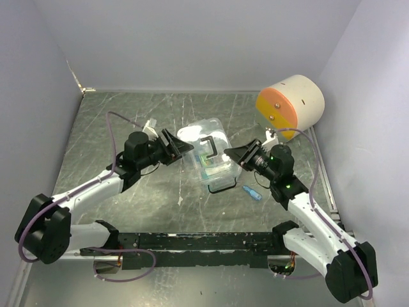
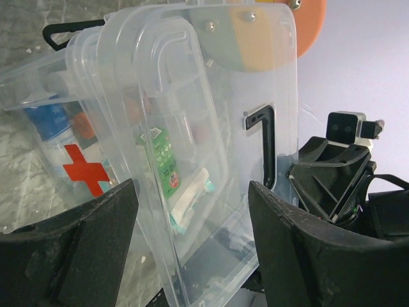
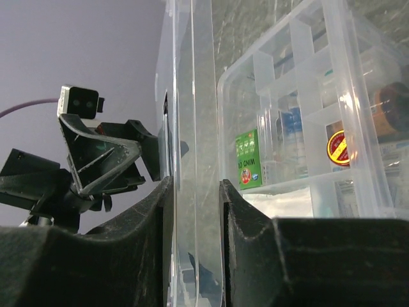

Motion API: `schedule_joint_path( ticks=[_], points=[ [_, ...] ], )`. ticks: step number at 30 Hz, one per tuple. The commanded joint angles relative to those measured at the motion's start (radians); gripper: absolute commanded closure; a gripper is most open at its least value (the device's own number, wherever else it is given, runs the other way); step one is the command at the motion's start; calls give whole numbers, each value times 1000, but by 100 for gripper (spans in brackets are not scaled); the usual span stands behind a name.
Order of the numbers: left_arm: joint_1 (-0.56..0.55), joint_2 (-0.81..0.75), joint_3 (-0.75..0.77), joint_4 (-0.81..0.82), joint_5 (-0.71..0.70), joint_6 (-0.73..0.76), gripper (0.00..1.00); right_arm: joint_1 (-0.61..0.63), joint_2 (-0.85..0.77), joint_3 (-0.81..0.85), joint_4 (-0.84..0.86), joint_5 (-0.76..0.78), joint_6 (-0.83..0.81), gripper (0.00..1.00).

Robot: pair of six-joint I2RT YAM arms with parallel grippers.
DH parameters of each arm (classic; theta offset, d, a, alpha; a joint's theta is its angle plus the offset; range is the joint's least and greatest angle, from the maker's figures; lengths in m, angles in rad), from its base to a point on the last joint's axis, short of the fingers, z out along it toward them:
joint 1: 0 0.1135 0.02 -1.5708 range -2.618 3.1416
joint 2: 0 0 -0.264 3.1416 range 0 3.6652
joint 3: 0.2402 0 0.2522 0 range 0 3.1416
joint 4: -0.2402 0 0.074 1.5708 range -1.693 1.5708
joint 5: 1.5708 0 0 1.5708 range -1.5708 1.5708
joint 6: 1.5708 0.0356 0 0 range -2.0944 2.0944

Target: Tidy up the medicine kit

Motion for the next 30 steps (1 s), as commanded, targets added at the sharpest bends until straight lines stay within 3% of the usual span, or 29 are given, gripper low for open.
schedule_joint_path(
  ticks=[1, 9, 20, 30],
  points=[
    [-12, 46, 89, -13, 97, 47, 22, -58, 20, 30, -16, -40, -40, 81],
    [-21, 174, 137, 19, 173, 43, 27, -186, 80, 75, -103, -161, -114, 81],
    [-36, 171, 195, -133, 89, 103, 29, -265, 202, 83, -83, -277, -174, 79],
    [-44, 171, 231, -315, -20, 158, 30, -285, 278, 173, -260, -230, -339, 62]
  ],
)
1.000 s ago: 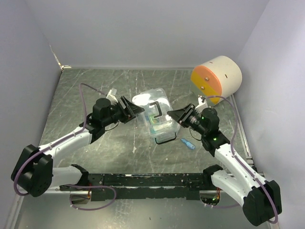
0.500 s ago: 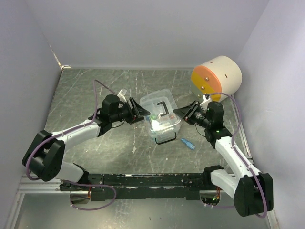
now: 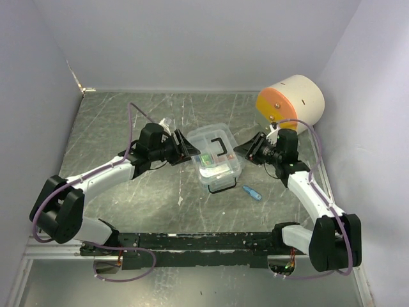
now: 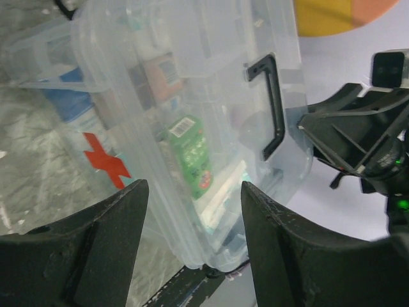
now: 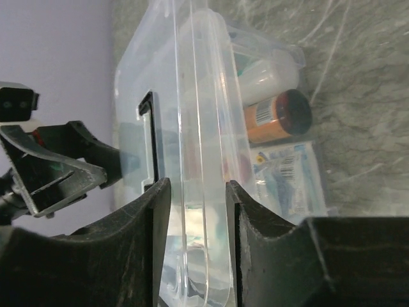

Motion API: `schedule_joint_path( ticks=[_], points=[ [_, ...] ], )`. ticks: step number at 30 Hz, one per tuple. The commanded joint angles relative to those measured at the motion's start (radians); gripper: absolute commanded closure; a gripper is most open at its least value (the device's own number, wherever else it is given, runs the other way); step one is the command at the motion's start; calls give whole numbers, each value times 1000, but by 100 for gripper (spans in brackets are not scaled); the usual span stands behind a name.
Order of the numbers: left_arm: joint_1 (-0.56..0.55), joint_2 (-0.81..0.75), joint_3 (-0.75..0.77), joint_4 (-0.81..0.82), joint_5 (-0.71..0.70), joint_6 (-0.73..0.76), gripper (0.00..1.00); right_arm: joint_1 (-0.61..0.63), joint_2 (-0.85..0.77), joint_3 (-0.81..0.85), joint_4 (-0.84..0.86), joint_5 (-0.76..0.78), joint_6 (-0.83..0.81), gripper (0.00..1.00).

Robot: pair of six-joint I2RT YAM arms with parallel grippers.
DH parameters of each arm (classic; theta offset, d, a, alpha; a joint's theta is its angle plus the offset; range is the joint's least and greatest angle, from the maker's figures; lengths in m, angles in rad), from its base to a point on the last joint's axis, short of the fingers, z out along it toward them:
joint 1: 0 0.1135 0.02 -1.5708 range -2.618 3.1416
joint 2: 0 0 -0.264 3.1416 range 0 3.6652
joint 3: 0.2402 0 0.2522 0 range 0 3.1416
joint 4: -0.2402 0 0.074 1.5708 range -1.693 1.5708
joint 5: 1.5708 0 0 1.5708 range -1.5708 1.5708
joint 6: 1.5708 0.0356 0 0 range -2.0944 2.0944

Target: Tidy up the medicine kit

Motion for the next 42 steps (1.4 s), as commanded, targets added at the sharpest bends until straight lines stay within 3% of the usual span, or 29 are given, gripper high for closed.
schedule_joint_path(
  ticks=[1, 8, 16, 24, 33, 42],
  points=[
    [-11, -22, 37, -123, -96, 53, 30, -10, 27, 64, -152, 40, -155, 61],
    [-11, -4, 22, -111, -89, 52, 27, -10, 62, 146, -279, 60, -278, 55],
    [-11, 13, 24, -95, -67, 55, 27, -10, 48, 117, -283, 69, -277, 55],
    [-11, 3, 96, -216, -140, 156, 28, -8, 7, 137, -312, 106, -287, 51],
    [-11, 67, 132, -261, -114, 204, 35, 11, 10, 118, -338, 121, -294, 49],
    [-11, 119, 129, -280, -123, 200, 43, 25, 54, 135, -419, 141, -330, 56]
  ],
)
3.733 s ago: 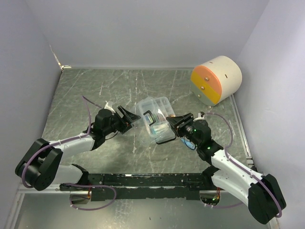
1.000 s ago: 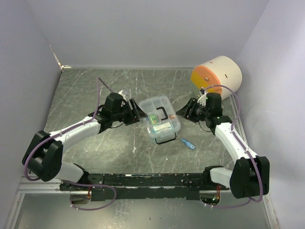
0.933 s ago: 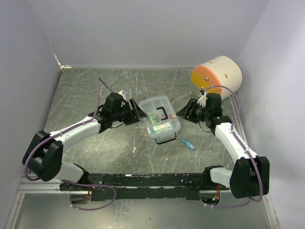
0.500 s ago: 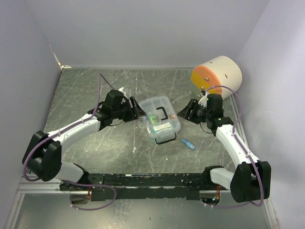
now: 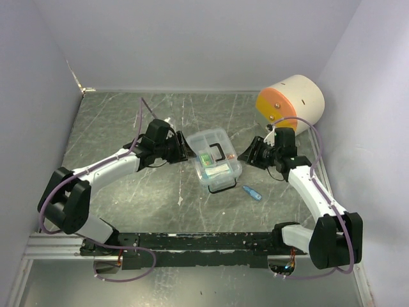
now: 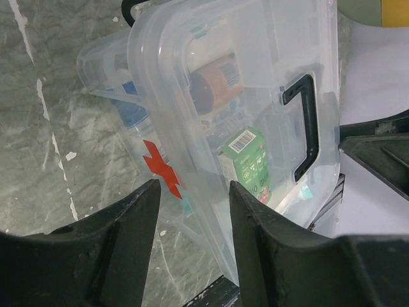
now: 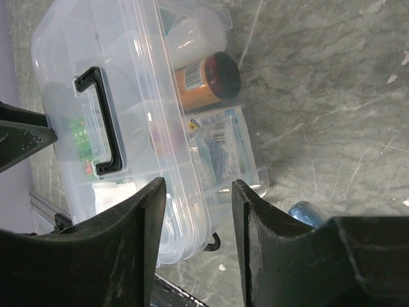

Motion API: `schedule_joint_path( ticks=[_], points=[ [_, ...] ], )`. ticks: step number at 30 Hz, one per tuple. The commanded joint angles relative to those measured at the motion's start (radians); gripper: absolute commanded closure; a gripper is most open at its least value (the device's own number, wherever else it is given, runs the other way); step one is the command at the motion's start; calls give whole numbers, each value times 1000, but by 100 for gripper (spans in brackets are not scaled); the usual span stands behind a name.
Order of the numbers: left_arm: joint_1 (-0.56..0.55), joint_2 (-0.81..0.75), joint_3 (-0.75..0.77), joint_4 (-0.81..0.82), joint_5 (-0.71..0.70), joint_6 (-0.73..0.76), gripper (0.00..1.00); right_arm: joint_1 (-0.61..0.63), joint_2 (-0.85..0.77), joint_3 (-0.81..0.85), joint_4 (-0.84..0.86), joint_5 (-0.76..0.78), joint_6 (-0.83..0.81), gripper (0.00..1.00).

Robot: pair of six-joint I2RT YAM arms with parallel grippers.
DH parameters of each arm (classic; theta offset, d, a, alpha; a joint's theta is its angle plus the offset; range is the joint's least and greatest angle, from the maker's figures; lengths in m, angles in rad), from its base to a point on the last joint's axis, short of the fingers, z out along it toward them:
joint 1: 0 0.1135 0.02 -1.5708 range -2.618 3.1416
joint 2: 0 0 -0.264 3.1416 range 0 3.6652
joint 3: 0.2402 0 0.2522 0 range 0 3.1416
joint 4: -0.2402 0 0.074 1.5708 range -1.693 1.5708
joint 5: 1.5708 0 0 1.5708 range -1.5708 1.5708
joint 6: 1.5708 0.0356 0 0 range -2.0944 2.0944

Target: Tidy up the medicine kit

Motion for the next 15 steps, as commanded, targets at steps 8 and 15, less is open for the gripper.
schedule_joint_path(
  ticks=[8, 15],
  points=[
    [-6, -5, 158, -211, -107, 155, 24, 9, -30, 95, -172, 86, -51, 56],
    [-6, 3, 379, -299, -221, 430, 0, 10, -172, 77, -243, 155, 13, 47]
  ],
)
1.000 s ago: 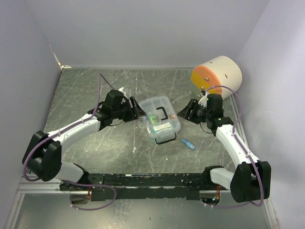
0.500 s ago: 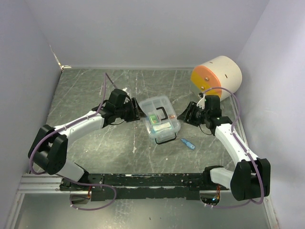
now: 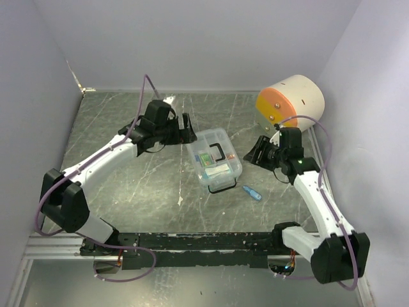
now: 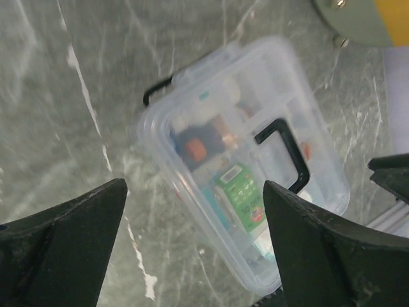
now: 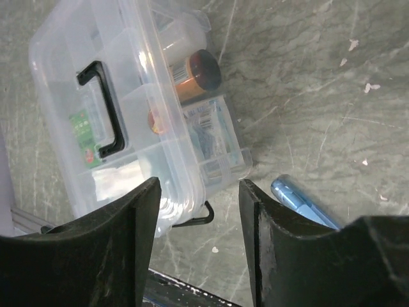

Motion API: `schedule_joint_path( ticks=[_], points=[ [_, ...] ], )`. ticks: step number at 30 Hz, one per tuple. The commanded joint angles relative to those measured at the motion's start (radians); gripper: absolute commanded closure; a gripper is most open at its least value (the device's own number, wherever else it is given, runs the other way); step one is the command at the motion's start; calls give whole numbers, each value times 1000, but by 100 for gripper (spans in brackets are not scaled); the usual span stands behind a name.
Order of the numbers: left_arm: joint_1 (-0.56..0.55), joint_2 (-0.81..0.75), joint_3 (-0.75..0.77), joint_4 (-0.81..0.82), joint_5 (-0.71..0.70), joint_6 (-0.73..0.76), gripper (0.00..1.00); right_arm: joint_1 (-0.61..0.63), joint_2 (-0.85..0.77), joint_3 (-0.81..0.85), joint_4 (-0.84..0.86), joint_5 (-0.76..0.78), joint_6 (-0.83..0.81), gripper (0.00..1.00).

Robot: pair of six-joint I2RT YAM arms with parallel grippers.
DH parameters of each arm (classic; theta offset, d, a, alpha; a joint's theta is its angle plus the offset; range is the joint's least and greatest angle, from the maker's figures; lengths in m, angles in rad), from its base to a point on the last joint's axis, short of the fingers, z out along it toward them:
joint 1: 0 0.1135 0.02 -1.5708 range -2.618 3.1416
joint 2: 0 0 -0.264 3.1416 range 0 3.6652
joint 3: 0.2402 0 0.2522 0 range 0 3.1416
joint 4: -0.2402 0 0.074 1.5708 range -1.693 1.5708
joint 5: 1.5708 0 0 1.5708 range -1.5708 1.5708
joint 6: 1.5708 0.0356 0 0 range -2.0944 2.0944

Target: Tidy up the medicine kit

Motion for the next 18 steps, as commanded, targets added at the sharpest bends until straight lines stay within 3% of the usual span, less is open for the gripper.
schedule_joint_path(
  ticks=[1, 10, 18],
  points=[
    [-6, 7, 137, -40, -64, 241, 0, 6, -108, -12, -61, 35, 52, 46],
    [-3, 298, 463, -137, -10, 485, 5, 8, -224, -172, 20, -106, 202, 39],
    [32, 456, 598, -222, 276, 562, 14, 8, -238, -303, 239, -151, 388, 37]
  ],
)
